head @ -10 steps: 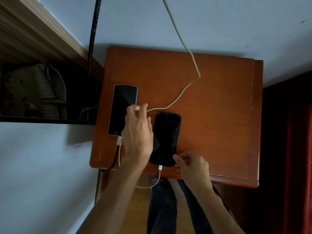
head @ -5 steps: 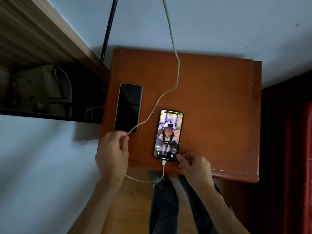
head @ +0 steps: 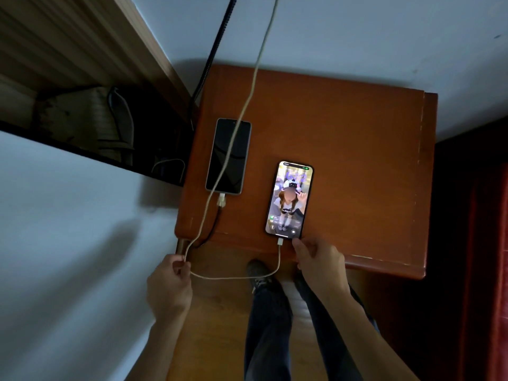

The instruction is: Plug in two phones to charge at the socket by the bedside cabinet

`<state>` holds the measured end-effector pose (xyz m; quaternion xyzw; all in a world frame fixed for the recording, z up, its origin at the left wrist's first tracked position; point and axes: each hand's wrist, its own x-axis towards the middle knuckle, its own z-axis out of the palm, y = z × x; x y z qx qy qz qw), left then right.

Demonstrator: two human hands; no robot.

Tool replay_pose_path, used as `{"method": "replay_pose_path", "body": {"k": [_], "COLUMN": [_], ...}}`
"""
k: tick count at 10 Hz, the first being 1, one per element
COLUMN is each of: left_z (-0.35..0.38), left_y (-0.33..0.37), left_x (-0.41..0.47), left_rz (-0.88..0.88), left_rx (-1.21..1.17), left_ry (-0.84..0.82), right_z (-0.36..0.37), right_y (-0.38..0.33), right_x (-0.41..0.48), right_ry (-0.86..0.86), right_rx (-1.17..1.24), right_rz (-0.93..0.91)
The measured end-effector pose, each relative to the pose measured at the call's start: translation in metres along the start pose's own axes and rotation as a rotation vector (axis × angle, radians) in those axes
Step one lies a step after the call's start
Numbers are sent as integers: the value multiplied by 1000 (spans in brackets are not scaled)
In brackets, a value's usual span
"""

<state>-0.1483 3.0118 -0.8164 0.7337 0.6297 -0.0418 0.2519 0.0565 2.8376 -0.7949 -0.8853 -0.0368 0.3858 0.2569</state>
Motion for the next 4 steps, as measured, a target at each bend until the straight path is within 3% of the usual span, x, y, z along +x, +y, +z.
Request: {"method": "replay_pose_path", "body": {"k": [1, 4], "left_z": [-5, -55], "left_y": [-7, 51], "left_x": [-9, -55], "left_rz": [-90, 62], "left_rx": [-34, -207], "left_ry": [-79, -205], "right_z": [-8, -61], "right_y": [-10, -64], "right_x": [-12, -63], "right_ry": [36, 62], "right_rx": [-39, 88], "right_rz": [-17, -153]}}
